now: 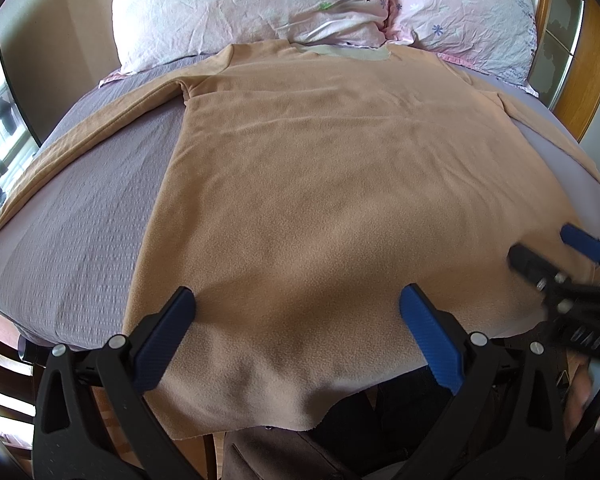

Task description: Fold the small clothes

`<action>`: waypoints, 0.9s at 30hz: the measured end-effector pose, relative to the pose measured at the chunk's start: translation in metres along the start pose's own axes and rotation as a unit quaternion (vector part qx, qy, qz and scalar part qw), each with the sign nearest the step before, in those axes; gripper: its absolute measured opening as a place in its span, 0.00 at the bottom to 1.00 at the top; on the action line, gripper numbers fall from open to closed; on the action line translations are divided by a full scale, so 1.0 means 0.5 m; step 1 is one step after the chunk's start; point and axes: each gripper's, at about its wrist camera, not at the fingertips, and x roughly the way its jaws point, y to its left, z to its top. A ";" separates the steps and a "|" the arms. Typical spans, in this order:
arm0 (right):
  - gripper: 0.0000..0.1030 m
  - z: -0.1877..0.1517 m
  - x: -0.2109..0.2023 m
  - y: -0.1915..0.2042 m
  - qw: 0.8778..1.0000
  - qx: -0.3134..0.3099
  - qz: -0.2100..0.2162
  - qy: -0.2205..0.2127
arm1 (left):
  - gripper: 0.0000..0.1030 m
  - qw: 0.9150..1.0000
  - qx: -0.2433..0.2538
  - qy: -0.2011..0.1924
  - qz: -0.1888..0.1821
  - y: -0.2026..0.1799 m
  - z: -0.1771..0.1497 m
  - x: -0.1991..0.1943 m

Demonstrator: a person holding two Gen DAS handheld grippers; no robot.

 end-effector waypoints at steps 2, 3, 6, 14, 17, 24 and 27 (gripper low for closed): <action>0.99 0.027 -0.015 -0.073 0.997 0.060 0.033 -0.029 | 0.98 1.000 0.004 -0.011 -0.003 0.001 -0.008 -0.001; 0.99 0.046 -0.029 -0.123 0.993 0.099 0.031 -0.050 | 0.98 1.000 0.008 -0.017 -0.005 0.001 -0.010 -0.001; 0.96 0.097 -0.054 -0.301 0.969 0.228 -0.002 -0.093 | 0.98 1.000 0.014 -0.021 -0.015 -0.005 0.002 -0.007; 0.67 0.121 -0.023 -0.710 0.859 0.502 -0.067 -0.073 | 0.98 0.989 -0.049 -0.107 -0.094 0.114 0.066 -0.018; 0.63 0.100 -0.007 -0.775 0.820 0.564 -0.050 -0.085 | 0.98 0.983 -0.074 -0.147 -0.087 0.168 0.091 -0.026; 0.05 0.100 0.023 -0.825 0.802 0.583 -0.078 -0.108 | 0.98 0.966 -0.166 -0.165 -0.107 0.318 0.130 -0.010; 0.05 0.130 0.024 -0.831 0.809 0.570 -0.102 -0.103 | 0.98 0.959 -0.203 -0.175 -0.097 0.378 0.122 -0.013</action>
